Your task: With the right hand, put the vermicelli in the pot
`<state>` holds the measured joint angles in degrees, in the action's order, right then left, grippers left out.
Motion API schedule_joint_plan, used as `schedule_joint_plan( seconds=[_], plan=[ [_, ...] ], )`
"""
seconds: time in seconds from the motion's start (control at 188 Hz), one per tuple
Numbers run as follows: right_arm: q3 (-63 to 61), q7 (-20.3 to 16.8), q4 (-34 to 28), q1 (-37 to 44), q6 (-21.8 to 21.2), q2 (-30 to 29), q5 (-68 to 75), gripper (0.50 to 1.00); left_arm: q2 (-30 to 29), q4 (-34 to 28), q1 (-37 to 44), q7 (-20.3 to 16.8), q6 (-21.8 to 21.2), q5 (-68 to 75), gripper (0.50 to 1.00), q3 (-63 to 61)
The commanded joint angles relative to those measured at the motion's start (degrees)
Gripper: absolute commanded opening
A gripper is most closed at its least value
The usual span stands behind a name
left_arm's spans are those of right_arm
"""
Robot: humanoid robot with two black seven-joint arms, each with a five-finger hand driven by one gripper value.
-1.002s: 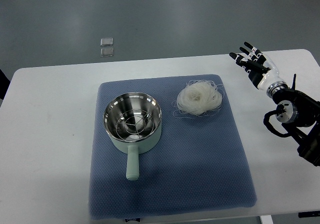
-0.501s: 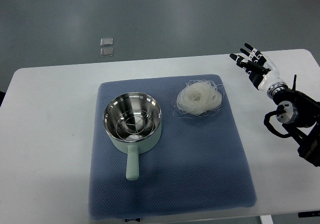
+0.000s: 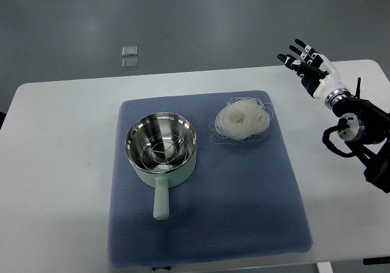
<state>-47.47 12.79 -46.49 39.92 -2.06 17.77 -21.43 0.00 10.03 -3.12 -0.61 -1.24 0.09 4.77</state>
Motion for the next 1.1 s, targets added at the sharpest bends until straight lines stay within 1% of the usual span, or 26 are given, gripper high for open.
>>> schedule_joint_plan(
  seconds=[0.0,0.075,0.16,0.203,0.256,0.309,0.394,0.448,0.56,0.597,0.666,0.73,0.911,1.093],
  plan=[
    [2.2,0.0,0.0,2.4,-3.9,2.7,-10.4,0.917,0.0,0.0,0.0,0.0,0.0,0.0,1.000,0.1],
    [5.5,0.0,-0.1,5.0,-7.2,4.2,-20.3,0.917,0.0,-0.1,0.0,0.0,0.0,0.0,1.000,0.0],
    [10.8,0.3,-0.4,9.1,-9.3,5.9,-32.2,0.917,0.0,-0.1,0.0,0.0,0.0,0.0,1.000,0.1],
    [13.4,1.4,-0.5,11.1,-9.7,7.2,-37.9,0.917,0.0,-0.1,0.0,0.0,0.0,0.0,1.000,0.0],
    [16.4,3.8,-1.6,13.6,-10.4,8.5,-45.4,0.917,0.0,-0.1,0.0,0.0,0.0,0.0,1.000,0.0],
    [18.3,5.0,-2.7,15.5,-11.7,9.3,-50.4,0.917,0.0,0.0,0.0,0.0,0.0,0.0,1.000,-0.1],
    [21.5,5.4,-5.5,17.9,-14.9,10.4,-56.4,0.917,0.0,0.1,0.0,0.0,0.0,0.0,1.000,-0.1],
    [23.7,5.5,-6.4,19.4,-16.1,10.6,-59.6,0.917,0.0,0.1,0.0,0.0,0.0,0.0,1.000,-0.1],
    [29.8,5.6,-6.9,22.7,-16.4,10.4,-65.8,0.917,0.0,0.1,0.0,0.0,0.0,0.0,1.000,0.0],
    [32.3,6.2,-7.0,24.1,-16.3,9.8,-67.9,0.917,0.0,0.1,0.0,0.0,0.0,0.0,1.000,0.1],
    [35.4,7.1,-7.5,26.3,-16.4,9.5,-69.5,0.917,0.0,0.1,0.0,0.0,0.0,0.0,1.000,0.1],
    [37.1,7.1,-8.0,27.8,-16.4,8.8,-69.5,0.917,0.0,0.1,0.0,0.0,0.0,0.0,1.000,0.1],
    [39.6,6.7,-8.0,28.5,-16.4,5.6,-71.0,0.917,0.0,0.1,0.0,0.0,0.0,0.0,1.000,0.1],
    [43.2,6.2,-6.9,29.0,-15.3,1.3,-74.8,0.917,0.0,0.2,0.0,0.0,0.0,0.0,1.000,0.1]
  ],
)
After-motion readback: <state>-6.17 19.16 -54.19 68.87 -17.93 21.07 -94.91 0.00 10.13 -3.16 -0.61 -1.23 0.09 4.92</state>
